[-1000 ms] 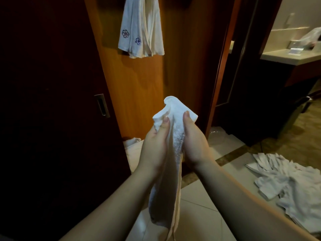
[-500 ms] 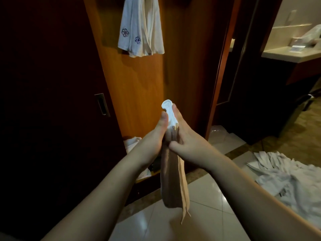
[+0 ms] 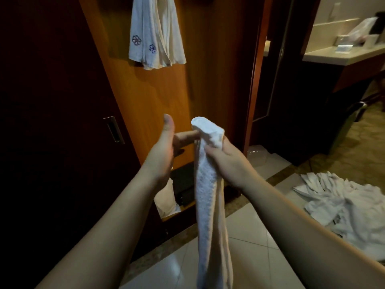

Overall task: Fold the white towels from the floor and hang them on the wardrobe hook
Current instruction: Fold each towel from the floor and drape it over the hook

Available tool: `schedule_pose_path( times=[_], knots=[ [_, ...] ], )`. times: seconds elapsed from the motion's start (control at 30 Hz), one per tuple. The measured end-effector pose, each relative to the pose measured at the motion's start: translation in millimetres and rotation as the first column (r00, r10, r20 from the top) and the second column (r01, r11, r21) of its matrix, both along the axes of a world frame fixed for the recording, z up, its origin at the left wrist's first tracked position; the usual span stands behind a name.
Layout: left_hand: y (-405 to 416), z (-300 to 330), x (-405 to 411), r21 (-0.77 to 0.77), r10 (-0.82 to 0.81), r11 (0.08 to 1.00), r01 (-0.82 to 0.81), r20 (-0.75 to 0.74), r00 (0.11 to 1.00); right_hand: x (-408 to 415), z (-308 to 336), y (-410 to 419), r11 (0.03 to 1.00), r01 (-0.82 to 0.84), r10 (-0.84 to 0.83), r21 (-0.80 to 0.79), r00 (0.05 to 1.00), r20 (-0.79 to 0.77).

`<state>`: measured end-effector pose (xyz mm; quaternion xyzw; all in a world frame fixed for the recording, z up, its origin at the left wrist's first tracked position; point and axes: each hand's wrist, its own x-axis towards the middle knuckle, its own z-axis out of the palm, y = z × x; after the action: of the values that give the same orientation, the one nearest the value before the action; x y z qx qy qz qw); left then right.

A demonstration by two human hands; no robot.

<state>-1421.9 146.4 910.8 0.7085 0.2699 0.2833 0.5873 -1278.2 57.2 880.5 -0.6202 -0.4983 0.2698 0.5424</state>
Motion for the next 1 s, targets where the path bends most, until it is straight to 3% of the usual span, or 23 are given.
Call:
schedule_pose_path(
  times=[0.07, 0.13, 0.3, 0.47, 0.6, 0.73, 0.83, 1.0],
  knots=[
    [8, -5, 4, 0.076, 0.191, 0.977, -0.197, 0.078, 0.978, 9, 3, 2, 0.999, -0.005, 0.011, 0.046, 0.991, -0.13],
    [15, -8, 8, 0.133, 0.291, 0.946, -0.295, 0.054, 0.955, 15, 10, 1, 0.996, -0.019, 0.037, 0.089, 0.978, -0.205],
    [28, -2, 15, -0.079, 0.02, 0.997, -0.02, 0.0, 1.0, 26, 29, 4, 0.984, -0.062, 0.108, 0.165, 0.952, -0.287],
    [26, 2, 21, -0.12, -0.178, 0.974, 0.19, 0.108, 0.978, 36, 44, 2, 0.979, -0.029, 0.063, 0.204, 0.985, -0.162],
    [15, 10, 31, -0.055, -0.092, 0.993, 0.107, 0.234, 0.968, 46, 49, 7, 0.963, 0.116, -0.139, 0.242, 0.987, 0.081],
    [16, 16, 36, -0.131, 0.005, 0.991, 0.041, 0.331, 0.944, 52, 57, 12, 0.917, 0.212, -0.341, 0.338, 0.857, 0.386],
    [14, 15, 39, -0.18, 0.012, 0.982, 0.056, 0.358, 0.934, 52, 63, 16, 0.912, 0.211, -0.345, 0.353, 0.858, 0.381],
    [8, 11, 42, -0.125, -0.035, 0.989, 0.076, 0.301, 0.953, 56, 70, 24, 0.892, 0.287, -0.362, 0.349, 0.917, 0.17]
  ],
)
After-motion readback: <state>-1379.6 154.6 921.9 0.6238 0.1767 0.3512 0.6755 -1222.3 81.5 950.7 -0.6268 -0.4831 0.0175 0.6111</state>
